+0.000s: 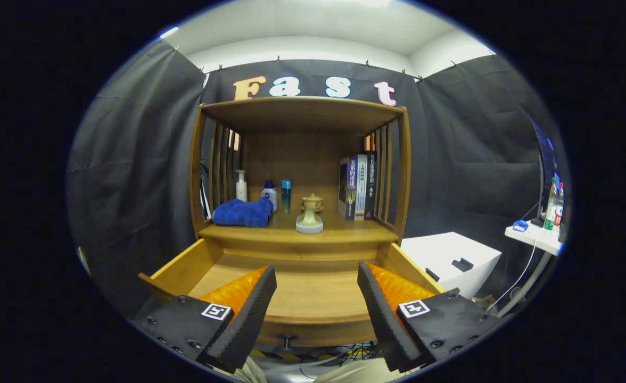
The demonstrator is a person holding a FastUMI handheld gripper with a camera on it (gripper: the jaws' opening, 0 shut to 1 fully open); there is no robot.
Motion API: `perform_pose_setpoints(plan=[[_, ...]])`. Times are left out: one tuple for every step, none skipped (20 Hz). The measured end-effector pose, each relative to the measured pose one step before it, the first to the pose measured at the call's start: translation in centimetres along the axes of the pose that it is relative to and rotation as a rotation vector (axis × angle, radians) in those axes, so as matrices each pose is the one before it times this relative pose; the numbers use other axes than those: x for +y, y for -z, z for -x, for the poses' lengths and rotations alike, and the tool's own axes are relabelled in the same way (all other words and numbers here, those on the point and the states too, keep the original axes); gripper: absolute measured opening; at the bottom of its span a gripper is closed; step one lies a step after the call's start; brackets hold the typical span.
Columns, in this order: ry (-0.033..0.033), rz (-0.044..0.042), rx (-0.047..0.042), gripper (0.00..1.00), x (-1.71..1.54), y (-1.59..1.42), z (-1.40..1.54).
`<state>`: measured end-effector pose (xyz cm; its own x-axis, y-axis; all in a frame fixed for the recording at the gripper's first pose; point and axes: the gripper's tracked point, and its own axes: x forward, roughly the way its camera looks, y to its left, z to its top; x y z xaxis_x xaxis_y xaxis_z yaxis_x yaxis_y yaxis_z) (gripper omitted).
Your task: Pull open the drawer, take out the items inside it, and place them on the countertop above the cabinet.
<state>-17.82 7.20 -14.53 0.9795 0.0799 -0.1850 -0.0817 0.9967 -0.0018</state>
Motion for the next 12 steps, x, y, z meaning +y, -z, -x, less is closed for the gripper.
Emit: perform_pose_setpoints(plan=[[-0.00095,0.00181,0.01690,0.99,-0.171,1.252,0.099],[-0.00499,-0.00822,0.01378,0.99,0.168,1.057,0.148],[0.00001,-0.01068,0.01474,0.99,0.409,0.929,-0.205],[0.00333,-0.00682,0.01708,0.99,-0.005,1.022,-0.243],[0.00521,-0.00296,0.01563,0.99,0.005,0.962,-0.127],[0.00194,0.00058,0.01607,0.99,0.068,0.911,-0.170],[-0.00340,0.00159,0.01438,0.99,0.260,0.804,-0.104],[-0.00370,0.00378,0.01155,0.99,0.179,0.751,-0.181],[-0.00090,0.00426,0.01143,0.99,0.203,0.608,-0.151],[0.00279,0.00561,0.01043,0.99,0.057,0.539,-0.288],[0.00473,0.00620,0.01220,0.99,0.013,0.617,-0.277],[-0.00486,0.00072,0.01076,0.99,0.220,0.373,-0.432]])
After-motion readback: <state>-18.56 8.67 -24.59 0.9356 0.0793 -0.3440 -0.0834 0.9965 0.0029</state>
